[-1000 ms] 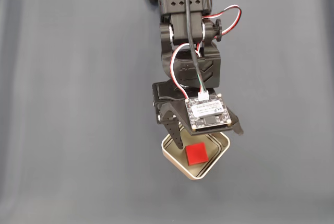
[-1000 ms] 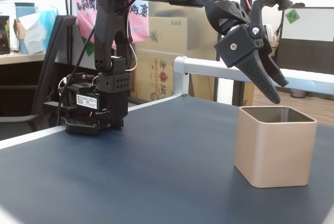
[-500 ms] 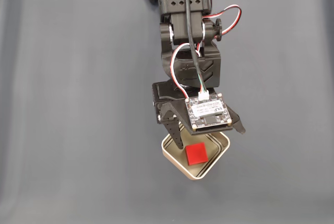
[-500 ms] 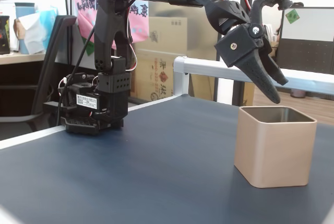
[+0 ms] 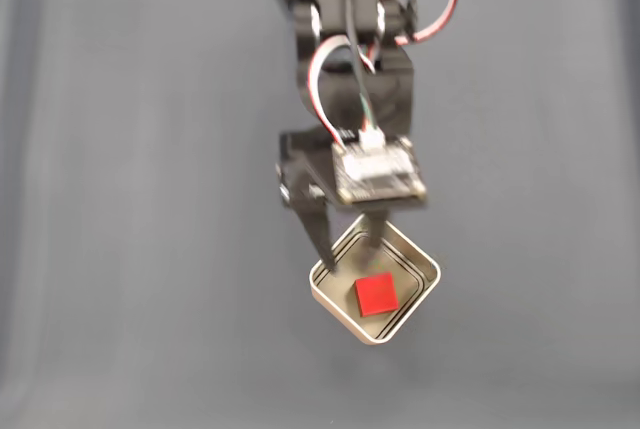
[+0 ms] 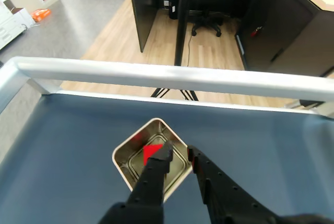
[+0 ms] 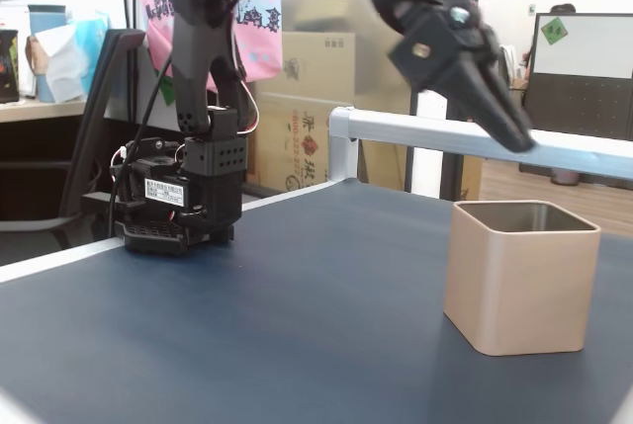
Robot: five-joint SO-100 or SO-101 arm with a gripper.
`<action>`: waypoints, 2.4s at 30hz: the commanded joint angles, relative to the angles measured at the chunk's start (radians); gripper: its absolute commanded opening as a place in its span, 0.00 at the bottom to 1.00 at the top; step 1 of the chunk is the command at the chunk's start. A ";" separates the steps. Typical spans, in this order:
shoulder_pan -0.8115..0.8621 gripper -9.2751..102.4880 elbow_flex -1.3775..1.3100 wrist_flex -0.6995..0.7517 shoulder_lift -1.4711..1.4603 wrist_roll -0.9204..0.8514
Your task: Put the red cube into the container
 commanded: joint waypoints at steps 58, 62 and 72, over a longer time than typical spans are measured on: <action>0.204 0.09 1.465 0.623 1.569 -0.055; 0.204 0.09 1.465 0.623 1.569 -0.055; 0.204 0.09 1.465 0.623 1.569 -0.055</action>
